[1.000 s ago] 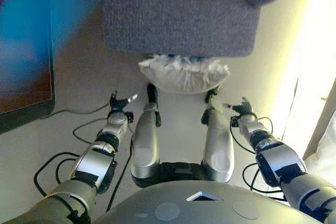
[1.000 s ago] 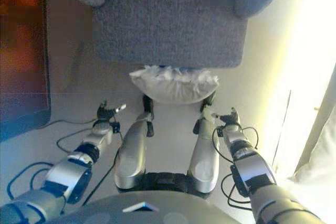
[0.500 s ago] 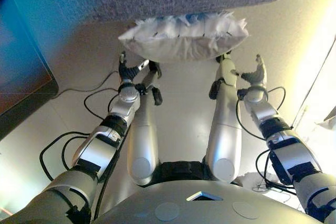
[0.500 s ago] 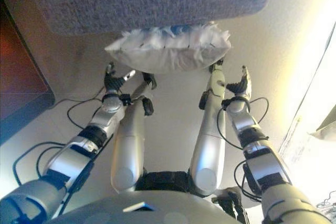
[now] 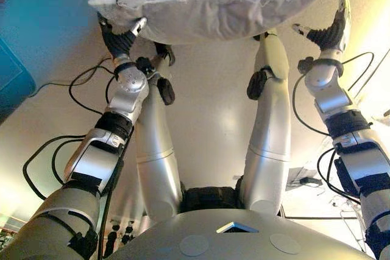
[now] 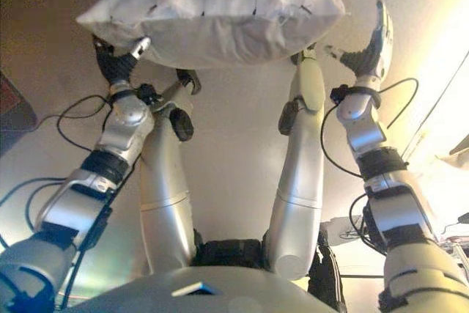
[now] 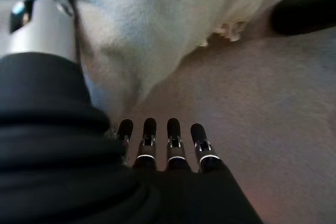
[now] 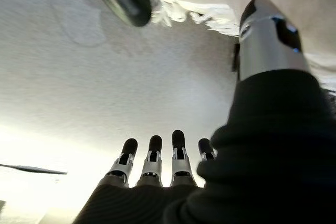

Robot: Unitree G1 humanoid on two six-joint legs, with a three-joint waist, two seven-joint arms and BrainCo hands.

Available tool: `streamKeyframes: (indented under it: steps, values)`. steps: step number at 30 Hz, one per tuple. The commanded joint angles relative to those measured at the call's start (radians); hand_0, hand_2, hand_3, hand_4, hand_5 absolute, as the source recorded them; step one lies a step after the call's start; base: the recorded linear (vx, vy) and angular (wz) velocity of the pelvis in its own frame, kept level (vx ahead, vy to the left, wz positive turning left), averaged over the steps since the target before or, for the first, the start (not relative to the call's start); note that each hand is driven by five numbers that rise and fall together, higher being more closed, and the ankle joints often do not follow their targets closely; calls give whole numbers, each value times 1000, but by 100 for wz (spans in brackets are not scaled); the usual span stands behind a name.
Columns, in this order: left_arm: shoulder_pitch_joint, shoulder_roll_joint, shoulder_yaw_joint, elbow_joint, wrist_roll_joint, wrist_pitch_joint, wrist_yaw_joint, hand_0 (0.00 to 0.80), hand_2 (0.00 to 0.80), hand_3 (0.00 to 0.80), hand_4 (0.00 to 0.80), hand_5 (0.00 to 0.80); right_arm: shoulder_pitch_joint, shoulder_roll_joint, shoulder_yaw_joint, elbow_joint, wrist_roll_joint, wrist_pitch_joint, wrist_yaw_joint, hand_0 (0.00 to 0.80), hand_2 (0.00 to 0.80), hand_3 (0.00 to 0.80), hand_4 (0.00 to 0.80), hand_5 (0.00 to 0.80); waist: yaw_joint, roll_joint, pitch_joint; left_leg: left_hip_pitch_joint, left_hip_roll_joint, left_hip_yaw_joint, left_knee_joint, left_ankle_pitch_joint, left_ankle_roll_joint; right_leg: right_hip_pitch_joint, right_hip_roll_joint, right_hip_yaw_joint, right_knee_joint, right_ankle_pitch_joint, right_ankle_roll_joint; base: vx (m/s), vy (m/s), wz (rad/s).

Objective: Pick up the cushion and take it to the sofa

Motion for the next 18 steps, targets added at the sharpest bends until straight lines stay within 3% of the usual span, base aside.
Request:
streamKeyframes:
  steps: [1, 7, 10, 11, 12, 13, 14, 15, 16, 18]
  values:
    - [-3, 44, 78, -26, 32, -27, 31, 0, 0, 0, 0, 0, -8, -94, 48, -113, -44, -37, 22, 0, 0, 0, 0, 0, 14, 28, 0, -73, -20, -11, -113, 117, 0, -22, -7, 43, 162, -153, 61, 15, 8, 6]
    - [-24, 58, 71, -60, 37, -53, -56, 0, 0, 0, 0, 0, -79, -133, 100, -170, -94, -84, 146, 0, 0, 0, 0, 0, 27, 38, 0, -123, -26, -17, -103, 118, -2, -76, -17, 50, 182, -152, 70, 14, 15, 12]
    - [-41, 68, 37, -97, 15, -79, -335, 0, 0, 0, 0, 0, -113, -154, 121, -235, -69, -125, 247, 0, 0, 0, 0, 0, 31, 41, 0, -153, -25, -18, -95, 120, -2, -104, -23, 53, 193, -151, 74, 4, 4, 16]
    - [-55, 73, 2, -128, 195, -438, -417, 0, 0, 0, 0, 0, -126, -152, 130, -243, -56, -139, 266, 0, 0, 0, 0, 0, 32, 41, 0, -161, -25, -20, -92, 117, -2, -111, -24, 54, 195, -153, 74, -5, 26, 18]
    - [-92, 70, -46, -135, 95, -274, -507, 47, 47, 47, 47, 47, -149, -135, 143, -219, -45, -175, 295, 0, 0, 0, 0, 0, 30, 36, 0, -165, -25, -20, -96, 117, -2, -113, -24, 50, 198, -154, 71, -16, 37, 14]
    - [-135, 62, -84, -76, -148, -7, -610, 257, 257, 257, 257, 257, -192, -131, 176, -186, -21, -200, 314, 0, 0, 0, 0, 0, 29, 33, 0, -164, -26, -20, -93, 109, -2, -112, -25, 45, 202, -161, 73, -35, 31, 8]
    - [-160, 52, -115, -23, -152, -47, -677, 467, 467, 467, 467, 467, -223, -123, 203, -166, -6, -217, 332, 0, 0, 0, 0, 0, 24, 29, 0, -164, -28, -20, -98, 113, -5, -111, -26, 43, 193, -154, 77, 0, 0, 0]
    - [-174, 51, -138, -5, -176, -48, -725, 558, 558, 558, 558, 558, -243, -120, 222, -158, 9, -222, 346, 0, 0, 0, 0, 0, 21, 27, 0, -165, -27, -21, -99, 113, -8, -111, -27, 42, 187, -151, 80, -15, -1, -5]
    - [-179, 52, -149, -2, -189, -46, -752, 593, 593, 593, 593, 593, -254, -121, 235, -158, 24, -221, 355, 0, 0, 0, 0, 0, 20, 25, 0, -165, -25, -21, -101, 113, -9, -111, -28, 42, 184, -149, 81, 1, 4, -7]
    - [-189, 68, -174, -28, -240, -50, -827, 800, 800, 800, 800, 800, -274, -139, 255, -192, 89, -215, 427, 0, 0, 0, 0, 0, 16, 26, 0, -165, -19, -15, -103, 116, -9, -117, -30, 45, 185, -144, 83, -2, 16, 1]
